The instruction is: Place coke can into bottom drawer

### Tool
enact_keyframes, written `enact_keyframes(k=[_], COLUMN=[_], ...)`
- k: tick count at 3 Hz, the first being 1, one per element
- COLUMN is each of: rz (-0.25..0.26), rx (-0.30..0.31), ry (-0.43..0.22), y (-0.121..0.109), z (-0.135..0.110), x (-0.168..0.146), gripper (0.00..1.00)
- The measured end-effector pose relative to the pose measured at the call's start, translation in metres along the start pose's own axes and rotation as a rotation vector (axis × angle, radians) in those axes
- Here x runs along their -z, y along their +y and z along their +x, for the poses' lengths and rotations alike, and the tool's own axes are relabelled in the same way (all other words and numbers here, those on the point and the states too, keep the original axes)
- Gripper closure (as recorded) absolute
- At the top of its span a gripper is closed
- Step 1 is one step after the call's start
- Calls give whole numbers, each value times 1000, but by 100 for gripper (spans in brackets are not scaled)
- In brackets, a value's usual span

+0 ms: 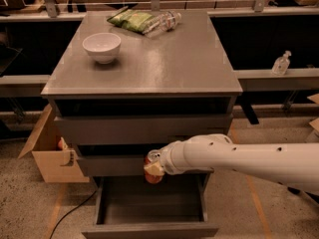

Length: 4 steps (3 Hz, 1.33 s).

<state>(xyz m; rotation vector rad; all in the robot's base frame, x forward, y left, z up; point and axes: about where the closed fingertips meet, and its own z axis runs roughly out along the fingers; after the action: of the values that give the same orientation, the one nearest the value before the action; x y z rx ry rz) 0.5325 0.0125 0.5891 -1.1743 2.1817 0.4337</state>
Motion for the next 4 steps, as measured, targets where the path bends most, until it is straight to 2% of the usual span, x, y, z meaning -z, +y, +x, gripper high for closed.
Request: enact_keyframes(k=[1,2,3,4], rz=[-15,-64,-125,-158], rx=[5,40,89,152], ry=[-4,-28,-67,-72], y=[-1,-7,-15,-13], z=[3,16,34,46], x=[-6,-29,-62,-87], gripper=[100,100,100,100])
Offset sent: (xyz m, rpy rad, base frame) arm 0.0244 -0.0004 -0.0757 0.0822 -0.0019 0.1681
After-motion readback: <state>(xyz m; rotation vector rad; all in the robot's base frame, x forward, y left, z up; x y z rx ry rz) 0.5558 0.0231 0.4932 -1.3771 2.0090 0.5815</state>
